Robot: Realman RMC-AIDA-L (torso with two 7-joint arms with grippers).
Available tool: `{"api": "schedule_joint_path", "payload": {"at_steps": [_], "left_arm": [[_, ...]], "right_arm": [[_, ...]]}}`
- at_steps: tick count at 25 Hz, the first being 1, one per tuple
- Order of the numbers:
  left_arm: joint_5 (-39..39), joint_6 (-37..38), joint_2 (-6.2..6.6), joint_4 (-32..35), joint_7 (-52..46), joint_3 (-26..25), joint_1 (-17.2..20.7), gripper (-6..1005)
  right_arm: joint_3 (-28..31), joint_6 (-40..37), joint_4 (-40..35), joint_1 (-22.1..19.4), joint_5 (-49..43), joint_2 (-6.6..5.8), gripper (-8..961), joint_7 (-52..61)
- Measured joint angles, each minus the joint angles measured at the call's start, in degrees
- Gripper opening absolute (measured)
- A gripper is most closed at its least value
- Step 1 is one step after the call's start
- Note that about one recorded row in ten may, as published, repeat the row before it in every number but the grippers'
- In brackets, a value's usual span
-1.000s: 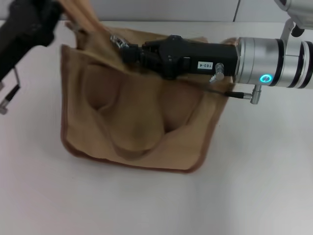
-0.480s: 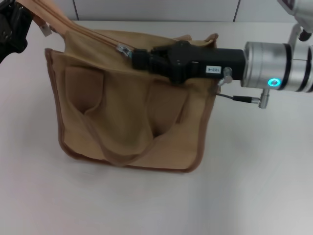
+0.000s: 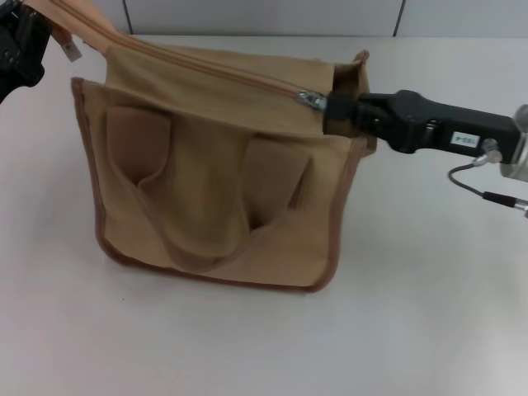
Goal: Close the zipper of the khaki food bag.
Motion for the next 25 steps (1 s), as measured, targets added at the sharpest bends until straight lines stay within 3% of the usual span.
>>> {"api": "schedule_joint_path", "payload": {"at_steps": [9,16,21,25], "left_arm": [[-0.2,-0.6,0.0,-0.09,0.14,0.16,1.44,68],[0.19,-0.13,-0.21,-0.71,6.04,3.36,4.15,70],[-0.02,-0.23,-0.11,-1.54,9.3,4.67,8.98,71],[-0.19,-0.18,0.04,-1.65,10.51,4.31,11.89,165]], "right_arm": [[3.77,-0.91,-0.19,-3.47,-0.67,-0.51,0,-1.9],[11.67,-6.96,-0.31,-6.11,-0.36,1.12,-1,-5.94],[13.36,-8.49,-0.15,-6.95,-0.28,2.03,71,-8.19],[13.56,-9.01,1.18,-6.83,0.51,2.64,173,-11.07]]}}
